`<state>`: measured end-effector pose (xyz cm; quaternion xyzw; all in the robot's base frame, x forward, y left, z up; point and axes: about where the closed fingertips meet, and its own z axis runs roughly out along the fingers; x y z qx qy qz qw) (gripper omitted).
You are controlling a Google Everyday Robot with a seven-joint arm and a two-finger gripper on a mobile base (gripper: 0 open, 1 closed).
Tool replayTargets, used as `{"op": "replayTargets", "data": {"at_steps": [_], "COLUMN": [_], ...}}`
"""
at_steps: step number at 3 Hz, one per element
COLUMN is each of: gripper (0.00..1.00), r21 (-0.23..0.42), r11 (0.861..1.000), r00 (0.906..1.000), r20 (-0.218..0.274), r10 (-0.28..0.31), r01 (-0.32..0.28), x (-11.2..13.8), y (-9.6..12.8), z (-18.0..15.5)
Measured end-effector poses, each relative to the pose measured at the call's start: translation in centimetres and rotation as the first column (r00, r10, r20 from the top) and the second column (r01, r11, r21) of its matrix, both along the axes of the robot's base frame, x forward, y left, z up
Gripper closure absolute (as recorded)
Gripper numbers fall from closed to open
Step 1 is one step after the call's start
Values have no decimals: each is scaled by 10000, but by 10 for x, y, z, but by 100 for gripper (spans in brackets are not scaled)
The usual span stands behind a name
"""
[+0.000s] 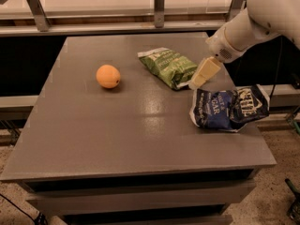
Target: Pick green jalapeno chip bag
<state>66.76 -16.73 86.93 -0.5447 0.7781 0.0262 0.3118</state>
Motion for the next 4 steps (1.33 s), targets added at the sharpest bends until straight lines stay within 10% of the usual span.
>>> {"op": "replayTargets", "data": {"at_steps": [2, 4], "gripper": [39, 87], "r21": [1189, 1192], "r11": [9919, 9918], "r00": [9895, 9894], "r20": [-1313, -1314], "r10": [607, 610], "r01": [-451, -453], "x": [16, 16], "y": [44, 44], "z": [-41, -34]}}
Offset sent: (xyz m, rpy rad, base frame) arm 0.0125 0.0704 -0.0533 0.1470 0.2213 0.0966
